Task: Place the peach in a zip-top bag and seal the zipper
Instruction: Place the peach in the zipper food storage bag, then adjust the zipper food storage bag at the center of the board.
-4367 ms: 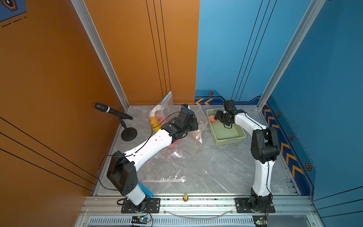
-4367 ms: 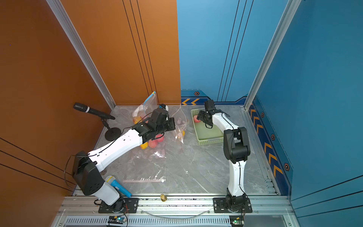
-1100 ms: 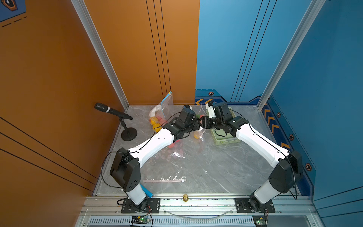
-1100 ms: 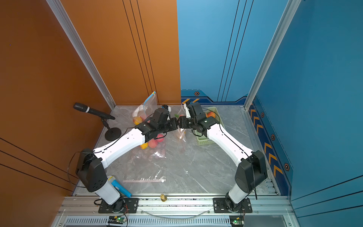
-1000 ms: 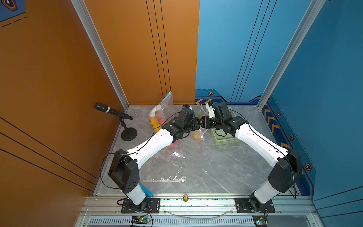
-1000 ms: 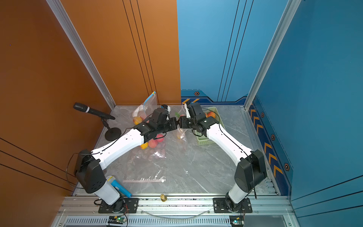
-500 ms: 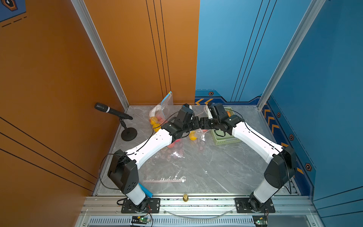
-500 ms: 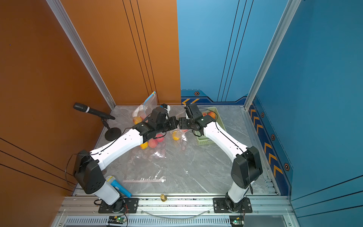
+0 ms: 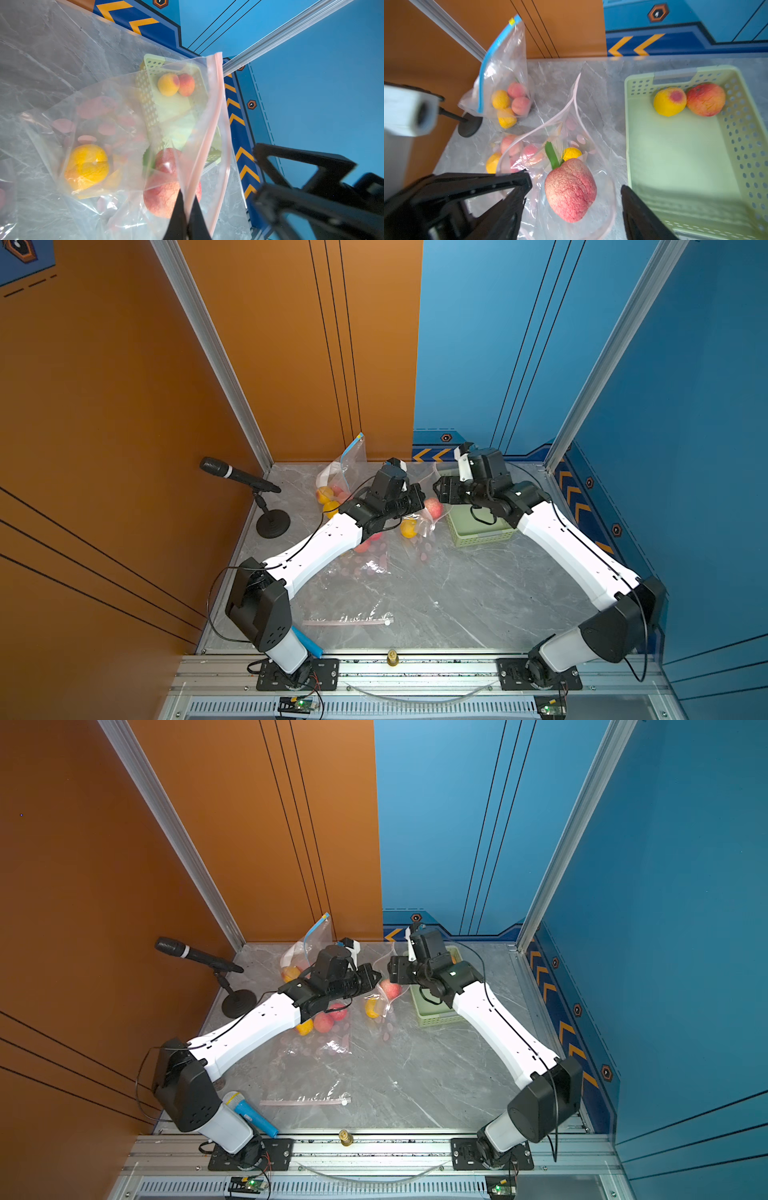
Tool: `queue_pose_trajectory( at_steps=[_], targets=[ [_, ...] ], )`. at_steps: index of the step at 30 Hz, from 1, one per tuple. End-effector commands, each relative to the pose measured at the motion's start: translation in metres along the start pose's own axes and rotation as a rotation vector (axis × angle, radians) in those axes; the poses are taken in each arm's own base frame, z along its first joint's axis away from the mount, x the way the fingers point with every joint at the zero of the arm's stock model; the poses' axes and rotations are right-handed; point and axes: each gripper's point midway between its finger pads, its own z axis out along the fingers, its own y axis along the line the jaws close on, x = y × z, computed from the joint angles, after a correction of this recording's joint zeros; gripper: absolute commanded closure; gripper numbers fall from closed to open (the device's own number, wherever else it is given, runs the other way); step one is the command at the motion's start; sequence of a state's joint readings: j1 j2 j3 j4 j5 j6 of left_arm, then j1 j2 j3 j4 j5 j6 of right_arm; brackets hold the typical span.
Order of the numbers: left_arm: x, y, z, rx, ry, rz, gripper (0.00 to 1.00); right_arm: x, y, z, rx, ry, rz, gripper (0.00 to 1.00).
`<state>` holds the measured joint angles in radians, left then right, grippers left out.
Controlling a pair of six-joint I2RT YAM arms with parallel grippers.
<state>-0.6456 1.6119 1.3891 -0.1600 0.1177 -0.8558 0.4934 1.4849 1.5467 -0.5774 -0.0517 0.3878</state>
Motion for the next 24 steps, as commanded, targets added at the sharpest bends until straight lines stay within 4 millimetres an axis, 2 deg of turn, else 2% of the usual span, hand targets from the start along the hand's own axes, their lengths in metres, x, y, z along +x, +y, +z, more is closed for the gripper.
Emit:
queue_pose_trajectory(
  at_steps=[1,4,9,13,15,17,18,21,24],
  targets=[
    [-0.014,-0.024,-0.016,0.107,-0.026,-0.034,1.00,-0.020,-0.003,-0.032,-0.003,-0.065,0.020,0.33],
    [-0.016,-0.030,-0.020,0.125,-0.024,-0.041,1.00,-0.011,-0.009,-0.035,0.016,-0.041,0.039,0.41],
    [-0.021,-0.040,-0.030,0.158,-0.021,-0.046,1.00,0.015,-0.009,-0.016,0.005,0.036,0.063,0.42],
    [-0.022,-0.055,-0.041,0.191,-0.004,-0.027,1.00,0.020,-0.004,-0.002,-0.006,0.068,0.059,0.44],
    [-0.022,-0.058,-0.045,0.192,-0.003,-0.015,1.00,0.019,-0.006,0.001,0.012,0.068,0.049,0.52],
    [-0.020,-0.053,-0.046,0.173,-0.004,-0.011,1.00,0.017,-0.005,0.000,0.011,0.061,0.043,0.64],
    [-0.020,-0.049,-0.046,0.158,-0.008,-0.007,1.00,0.014,-0.003,-0.002,0.003,0.053,0.040,0.75],
    [-0.012,-0.030,-0.041,0.086,0.012,0.008,1.00,0.007,0.005,-0.010,-0.019,0.037,0.025,0.98],
    [-0.002,-0.014,-0.034,0.015,0.040,0.037,1.00,-0.006,0.024,-0.028,-0.080,0.011,0.007,1.00]
  ],
)
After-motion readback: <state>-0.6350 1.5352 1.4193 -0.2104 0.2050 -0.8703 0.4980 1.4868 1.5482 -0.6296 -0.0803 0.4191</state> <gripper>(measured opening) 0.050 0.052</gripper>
